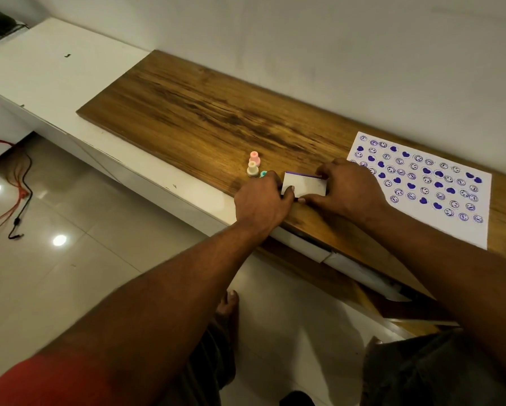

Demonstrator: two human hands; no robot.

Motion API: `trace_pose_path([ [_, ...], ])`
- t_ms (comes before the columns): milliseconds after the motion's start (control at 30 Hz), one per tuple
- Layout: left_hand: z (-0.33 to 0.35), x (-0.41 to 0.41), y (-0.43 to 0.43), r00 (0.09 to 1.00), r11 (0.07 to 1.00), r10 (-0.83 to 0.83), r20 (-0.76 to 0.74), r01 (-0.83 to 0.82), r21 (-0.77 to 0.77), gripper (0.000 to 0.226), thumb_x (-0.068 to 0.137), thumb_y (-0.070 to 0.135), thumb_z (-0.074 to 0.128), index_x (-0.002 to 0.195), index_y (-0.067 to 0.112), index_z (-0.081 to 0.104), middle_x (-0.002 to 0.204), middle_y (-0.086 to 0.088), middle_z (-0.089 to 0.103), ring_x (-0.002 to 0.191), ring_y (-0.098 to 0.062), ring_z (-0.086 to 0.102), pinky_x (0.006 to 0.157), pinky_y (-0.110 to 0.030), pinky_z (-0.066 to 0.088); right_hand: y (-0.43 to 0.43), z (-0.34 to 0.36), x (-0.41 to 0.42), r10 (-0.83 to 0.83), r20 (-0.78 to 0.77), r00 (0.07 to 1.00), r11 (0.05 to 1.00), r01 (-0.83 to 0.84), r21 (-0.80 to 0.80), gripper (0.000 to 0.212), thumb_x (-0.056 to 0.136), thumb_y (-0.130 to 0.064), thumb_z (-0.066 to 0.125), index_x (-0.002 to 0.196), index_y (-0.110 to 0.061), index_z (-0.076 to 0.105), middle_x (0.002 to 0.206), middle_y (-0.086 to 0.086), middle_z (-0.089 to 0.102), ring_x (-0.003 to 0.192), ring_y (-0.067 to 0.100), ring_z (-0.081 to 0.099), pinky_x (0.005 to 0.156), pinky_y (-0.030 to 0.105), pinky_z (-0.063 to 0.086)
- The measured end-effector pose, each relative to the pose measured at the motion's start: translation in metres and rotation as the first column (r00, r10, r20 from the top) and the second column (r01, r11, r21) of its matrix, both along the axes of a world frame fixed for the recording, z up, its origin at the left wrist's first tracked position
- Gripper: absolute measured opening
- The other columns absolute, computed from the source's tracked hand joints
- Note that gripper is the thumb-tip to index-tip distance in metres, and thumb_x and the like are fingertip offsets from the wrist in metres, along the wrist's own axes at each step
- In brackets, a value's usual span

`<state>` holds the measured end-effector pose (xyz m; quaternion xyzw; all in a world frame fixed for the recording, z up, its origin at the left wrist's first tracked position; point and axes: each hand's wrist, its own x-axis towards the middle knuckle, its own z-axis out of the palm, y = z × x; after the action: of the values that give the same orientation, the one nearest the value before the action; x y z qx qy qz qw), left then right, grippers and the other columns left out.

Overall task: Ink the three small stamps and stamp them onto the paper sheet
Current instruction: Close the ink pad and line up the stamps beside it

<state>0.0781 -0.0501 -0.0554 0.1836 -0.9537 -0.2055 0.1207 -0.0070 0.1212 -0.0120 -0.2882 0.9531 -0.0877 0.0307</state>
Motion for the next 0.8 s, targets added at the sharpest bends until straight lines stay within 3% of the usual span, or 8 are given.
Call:
trace_pose_path([
  [167,0.000,0.000,0.001,1.000,1.000,0.007,0.001,-0.007,0.003,0.038,0.095,0.059,0.060,0.107,0.024,0.071,0.079,0.013,0.057,0.072,-0.007,0.056,0.060,-0.026,0.044,-0.004,-0.005,0.006,-0.057,0.064,0.996,0.998,0.058,-0.012,0.080,0.071,-0.069,0.080,0.133,-0.021,0.065,0.123,0.006,0.062,0.108,0.028,0.062,0.076,0.030,0.040],
  [400,0.003,0.003,0.003,1.000,1.000,0.002,-0.007,-0.002,0.019,0.040,0.094,0.060,0.063,0.111,0.024,0.071,0.083,0.010,0.063,0.073,-0.006,0.056,0.056,-0.024,0.040,-0.003,0.004,0.007,-0.014,0.142,0.990,0.998,0.023,-0.061,0.081,0.069,-0.055,0.088,0.137,-0.021,0.061,0.133,0.005,0.061,0.118,0.028,0.059,0.086,0.032,0.043],
  [500,0.006,0.004,0.004,0.999,1.000,-0.030,-0.021,0.030,0.008,0.044,0.095,0.059,0.063,0.118,0.023,0.073,0.092,0.006,0.073,0.074,-0.007,0.059,0.054,-0.021,0.040,0.003,0.013,0.001,-0.035,0.068,0.997,0.990,0.044,-0.131,0.081,0.072,-0.064,0.082,0.138,-0.022,0.062,0.138,0.005,0.062,0.120,0.027,0.061,0.093,0.037,0.049],
  [567,0.012,0.004,0.003,0.999,1.000,-0.022,-0.024,0.022,0.009,0.041,0.096,0.056,0.062,0.117,0.023,0.076,0.088,0.006,0.073,0.069,-0.006,0.055,0.053,-0.021,0.039,0.005,0.015,0.000,-0.103,0.010,0.995,0.982,0.103,-0.161,0.082,0.075,-0.078,0.069,0.134,-0.022,0.064,0.133,0.005,0.066,0.116,0.026,0.064,0.091,0.038,0.052],
  [667,0.023,0.002,0.000,1.000,1.000,0.020,-0.003,-0.020,0.021,0.037,0.099,0.051,0.057,0.106,0.022,0.079,0.077,0.006,0.069,0.066,-0.008,0.058,0.060,-0.027,0.052,-0.003,0.012,0.008,-0.132,-0.001,0.991,0.985,0.131,-0.113,0.094,0.073,-0.088,0.060,0.136,-0.018,0.059,0.124,0.008,0.070,0.109,0.029,0.067,0.086,0.037,0.054],
  [800,0.037,0.000,-0.007,0.998,0.998,0.061,-0.011,-0.061,0.008,0.038,0.099,0.047,0.055,0.088,0.019,0.077,0.066,0.012,0.055,0.059,-0.006,0.053,0.051,-0.023,0.040,-0.019,0.002,0.020,-0.143,-0.025,0.989,0.988,0.141,-0.069,0.103,0.069,-0.093,0.055,0.135,-0.014,0.051,0.117,0.013,0.070,0.103,0.033,0.069,0.085,0.043,0.058],
])
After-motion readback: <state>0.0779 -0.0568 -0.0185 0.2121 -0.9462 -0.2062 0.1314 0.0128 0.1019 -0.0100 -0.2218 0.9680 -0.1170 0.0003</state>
